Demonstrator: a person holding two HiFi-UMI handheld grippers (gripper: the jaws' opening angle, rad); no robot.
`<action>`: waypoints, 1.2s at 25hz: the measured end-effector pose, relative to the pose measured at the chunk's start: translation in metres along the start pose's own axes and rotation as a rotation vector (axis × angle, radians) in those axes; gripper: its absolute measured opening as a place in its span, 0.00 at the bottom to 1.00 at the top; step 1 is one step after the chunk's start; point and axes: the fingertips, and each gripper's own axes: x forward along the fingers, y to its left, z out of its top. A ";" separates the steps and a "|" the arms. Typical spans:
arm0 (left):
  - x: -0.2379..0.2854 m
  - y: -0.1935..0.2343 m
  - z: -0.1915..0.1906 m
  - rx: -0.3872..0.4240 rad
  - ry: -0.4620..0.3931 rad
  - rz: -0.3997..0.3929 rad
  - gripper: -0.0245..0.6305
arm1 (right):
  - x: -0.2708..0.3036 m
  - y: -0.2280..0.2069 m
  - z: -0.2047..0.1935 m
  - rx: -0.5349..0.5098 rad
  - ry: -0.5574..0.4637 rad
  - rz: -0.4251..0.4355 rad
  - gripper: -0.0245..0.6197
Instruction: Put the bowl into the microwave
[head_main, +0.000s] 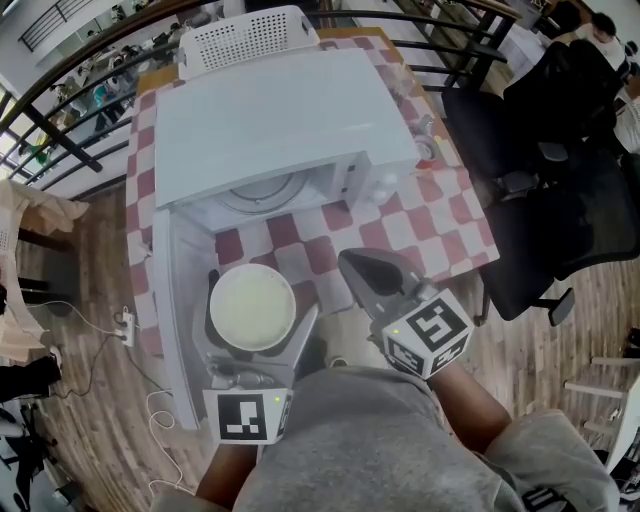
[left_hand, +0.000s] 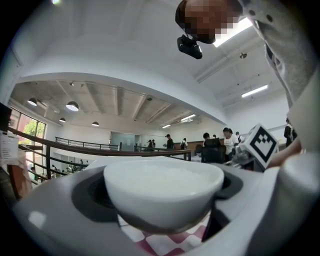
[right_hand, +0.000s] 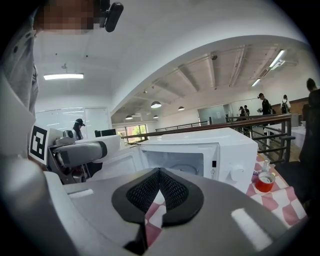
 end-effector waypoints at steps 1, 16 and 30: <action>0.001 0.002 -0.001 -0.003 0.003 -0.002 0.85 | 0.002 0.000 0.001 -0.001 0.003 -0.002 0.04; 0.014 0.021 -0.004 0.039 -0.005 -0.085 0.85 | 0.033 0.000 0.013 -0.012 0.004 -0.023 0.04; 0.014 0.041 -0.018 -0.015 0.015 -0.102 0.85 | 0.064 0.008 0.022 -0.027 0.002 -0.040 0.04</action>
